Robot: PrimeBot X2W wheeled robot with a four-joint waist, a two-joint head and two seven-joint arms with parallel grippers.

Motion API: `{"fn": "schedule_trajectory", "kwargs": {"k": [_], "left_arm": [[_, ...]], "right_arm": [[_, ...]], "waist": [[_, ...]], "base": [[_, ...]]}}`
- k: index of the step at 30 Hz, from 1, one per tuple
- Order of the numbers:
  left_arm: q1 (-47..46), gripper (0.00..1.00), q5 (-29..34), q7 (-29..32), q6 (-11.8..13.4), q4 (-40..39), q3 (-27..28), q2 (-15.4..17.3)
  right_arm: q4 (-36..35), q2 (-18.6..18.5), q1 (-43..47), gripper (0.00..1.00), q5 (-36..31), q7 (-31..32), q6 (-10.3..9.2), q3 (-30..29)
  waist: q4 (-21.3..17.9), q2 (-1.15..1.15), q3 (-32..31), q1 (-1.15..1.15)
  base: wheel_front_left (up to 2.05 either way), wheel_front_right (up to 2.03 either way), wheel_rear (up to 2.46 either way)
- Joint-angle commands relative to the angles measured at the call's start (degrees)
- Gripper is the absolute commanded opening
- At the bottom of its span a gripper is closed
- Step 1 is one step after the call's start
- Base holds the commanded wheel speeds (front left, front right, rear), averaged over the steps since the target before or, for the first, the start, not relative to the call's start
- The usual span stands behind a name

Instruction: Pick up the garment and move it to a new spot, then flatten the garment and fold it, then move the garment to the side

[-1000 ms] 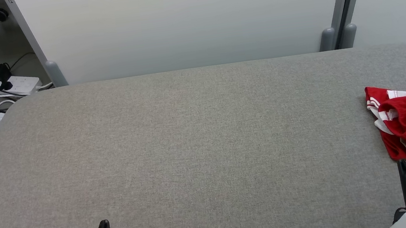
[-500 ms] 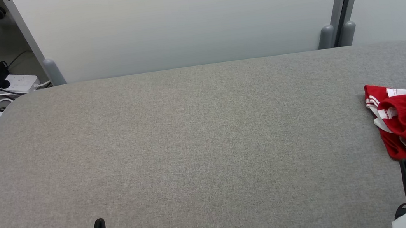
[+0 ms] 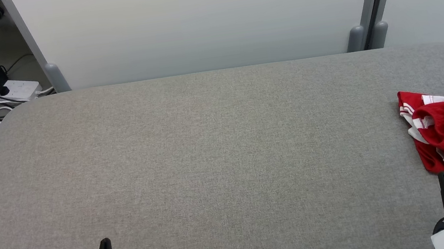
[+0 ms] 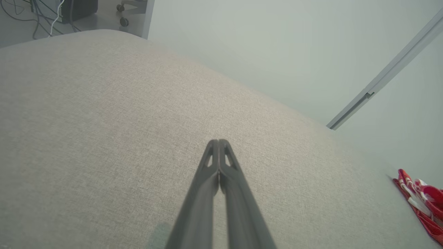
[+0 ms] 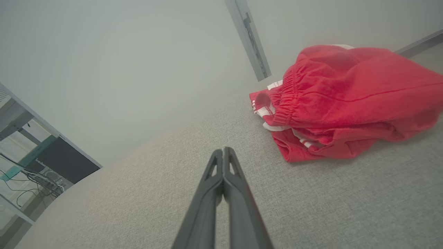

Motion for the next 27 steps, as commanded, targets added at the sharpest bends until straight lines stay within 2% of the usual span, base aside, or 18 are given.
{"fn": "schedule_trajectory", "kwargs": {"k": [1, 27], "left_arm": [[-3.33, 0.00, -2.29, 0.26, -0.73, -1.87, 0.97, 0.84], [-5.03, 0.00, -19.52, 4.39, -1.79, -2.68, 2.08, 0.99]], "right_arm": [[-1.60, -0.60, -2.40, 0.00, 2.11, 0.53, 0.00, 0.12], [-2.24, -0.25, -3.31, 0.00, 18.62, 4.42, 0.00, 0.17]], "waist": [[-0.02, 0.00, 0.04, -0.01], [-0.36, 0.00, 0.60, -0.01]], "base": [[0.00, 0.00, 0.00], [0.00, 0.00, 0.00]]}}
